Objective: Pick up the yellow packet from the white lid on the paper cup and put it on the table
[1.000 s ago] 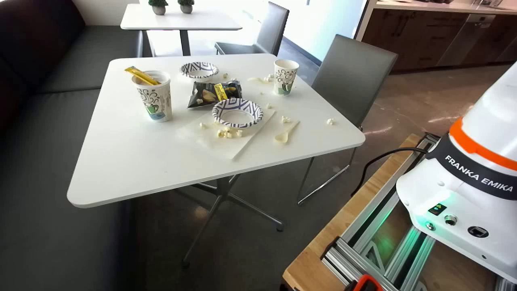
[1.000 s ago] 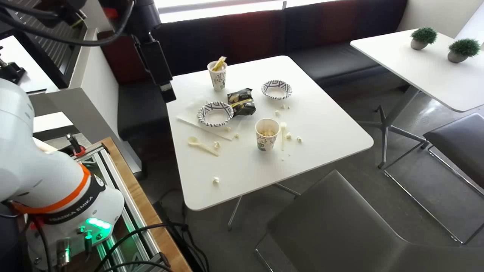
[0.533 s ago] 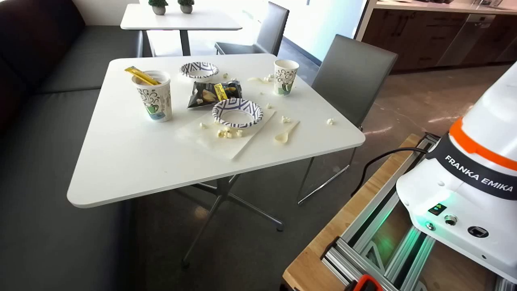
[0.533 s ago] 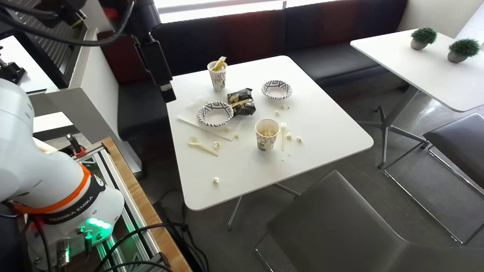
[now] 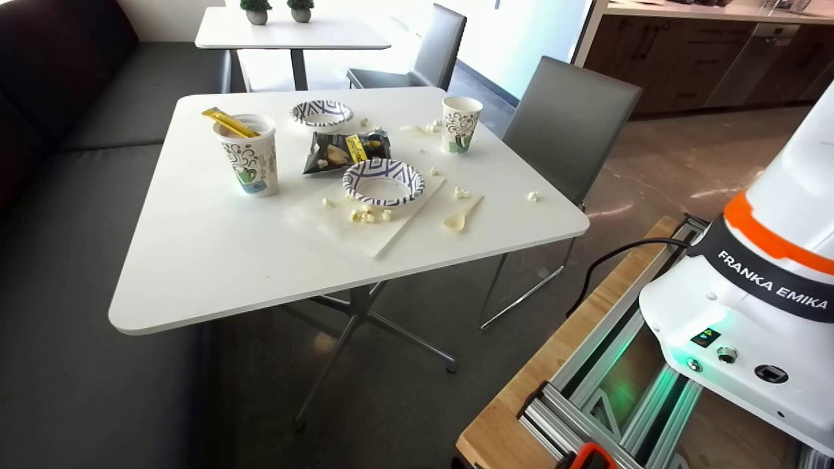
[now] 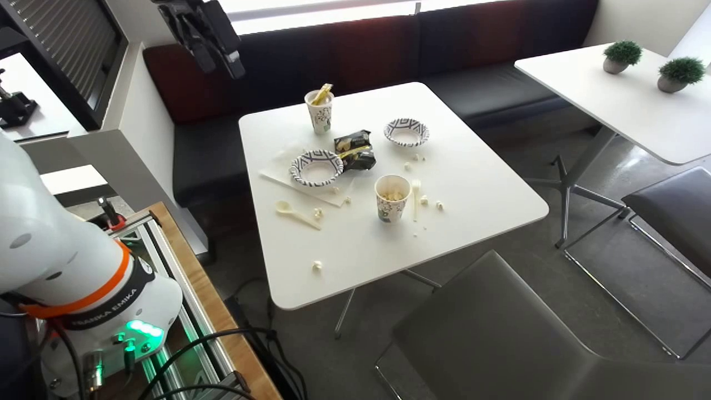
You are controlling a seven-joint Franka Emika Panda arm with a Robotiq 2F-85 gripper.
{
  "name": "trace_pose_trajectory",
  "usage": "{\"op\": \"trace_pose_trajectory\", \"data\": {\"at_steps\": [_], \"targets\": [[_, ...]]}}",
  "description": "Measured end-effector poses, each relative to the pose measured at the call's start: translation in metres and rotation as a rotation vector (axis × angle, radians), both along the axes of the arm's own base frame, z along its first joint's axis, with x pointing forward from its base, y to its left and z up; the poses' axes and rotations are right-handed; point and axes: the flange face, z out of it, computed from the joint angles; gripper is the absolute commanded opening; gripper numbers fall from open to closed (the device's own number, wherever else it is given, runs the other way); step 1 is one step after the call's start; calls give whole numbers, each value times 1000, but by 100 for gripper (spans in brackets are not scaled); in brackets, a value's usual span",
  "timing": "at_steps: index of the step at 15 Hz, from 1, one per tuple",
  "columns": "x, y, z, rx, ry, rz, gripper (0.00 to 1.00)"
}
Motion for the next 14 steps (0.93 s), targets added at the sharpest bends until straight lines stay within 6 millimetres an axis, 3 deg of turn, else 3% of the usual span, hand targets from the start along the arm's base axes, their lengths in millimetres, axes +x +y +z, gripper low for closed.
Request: {"op": "trace_pose_trajectory", "data": {"at_steps": [4,8,11,14], "targets": [[11,103,-11,-15,-40,255,100],[39,181,-26,23,-32,449,100],[70,222,-41,48,4,511,100],[118,239,-60,29,21,525,100]]}}
